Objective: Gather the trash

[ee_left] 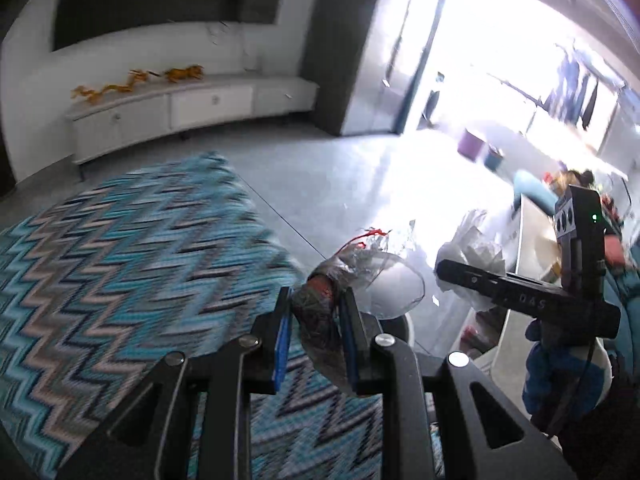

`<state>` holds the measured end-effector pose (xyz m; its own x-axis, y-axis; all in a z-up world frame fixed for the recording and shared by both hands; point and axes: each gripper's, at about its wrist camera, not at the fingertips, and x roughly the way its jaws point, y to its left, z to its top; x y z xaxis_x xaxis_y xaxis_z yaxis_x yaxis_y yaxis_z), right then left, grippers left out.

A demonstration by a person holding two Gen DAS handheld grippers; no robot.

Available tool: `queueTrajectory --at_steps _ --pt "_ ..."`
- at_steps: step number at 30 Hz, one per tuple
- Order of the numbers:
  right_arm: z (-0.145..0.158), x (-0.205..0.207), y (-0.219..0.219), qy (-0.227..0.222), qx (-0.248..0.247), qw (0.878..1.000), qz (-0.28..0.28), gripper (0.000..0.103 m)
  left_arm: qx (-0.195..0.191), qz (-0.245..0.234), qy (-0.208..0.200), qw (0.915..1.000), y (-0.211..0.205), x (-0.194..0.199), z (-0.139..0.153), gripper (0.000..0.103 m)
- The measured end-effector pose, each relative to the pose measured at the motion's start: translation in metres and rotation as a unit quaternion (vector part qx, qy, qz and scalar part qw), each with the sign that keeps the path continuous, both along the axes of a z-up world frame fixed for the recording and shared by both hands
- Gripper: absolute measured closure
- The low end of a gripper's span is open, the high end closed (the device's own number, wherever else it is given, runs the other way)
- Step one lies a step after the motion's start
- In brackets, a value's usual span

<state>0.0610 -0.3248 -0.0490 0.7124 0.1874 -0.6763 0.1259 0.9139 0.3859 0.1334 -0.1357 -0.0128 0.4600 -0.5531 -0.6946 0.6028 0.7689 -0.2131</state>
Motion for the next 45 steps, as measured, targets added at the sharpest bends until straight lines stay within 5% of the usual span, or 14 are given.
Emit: queueTrajectory --at_steps 10,11,13,15,20,27,35,45 --pt "-0.078 0.033 -0.054 0.060 0.022 0.998 -0.015 0.067 0.074 -0.044 0.069 0.9939 -0.110 0.044 -0.069 0.081" --pt "-0.085 0.037 -0.060 0.064 0.026 0.997 -0.019 0.067 0.072 -0.046 0.081 0.9930 -0.115 0.051 -0.075 0.080" --pt "-0.094 0.044 -0.068 0.068 0.033 0.997 -0.025 0.049 0.066 -0.050 0.099 0.9916 -0.120 0.061 -0.083 0.074" --pt "-0.101 0.045 -0.075 0.068 0.039 0.997 -0.030 0.041 0.058 -0.053 0.112 0.9906 -0.122 0.067 -0.089 0.059" --pt "-0.105 0.045 -0.092 0.066 0.049 0.996 -0.045 0.041 0.039 -0.053 0.132 0.9891 -0.123 0.071 -0.097 0.055" --pt "-0.068 0.012 -0.098 0.014 0.064 0.996 -0.054 0.039 0.020 -0.043 0.108 0.9930 -0.103 0.055 -0.070 0.055" --pt "0.025 -0.069 -0.096 -0.100 0.039 0.992 -0.074 0.033 -0.013 -0.002 0.027 0.9995 -0.049 0.019 0.004 0.052" --pt "0.092 -0.151 -0.064 -0.149 -0.022 0.986 -0.079 0.029 -0.031 0.066 -0.088 0.9934 0.033 -0.043 0.093 0.036"
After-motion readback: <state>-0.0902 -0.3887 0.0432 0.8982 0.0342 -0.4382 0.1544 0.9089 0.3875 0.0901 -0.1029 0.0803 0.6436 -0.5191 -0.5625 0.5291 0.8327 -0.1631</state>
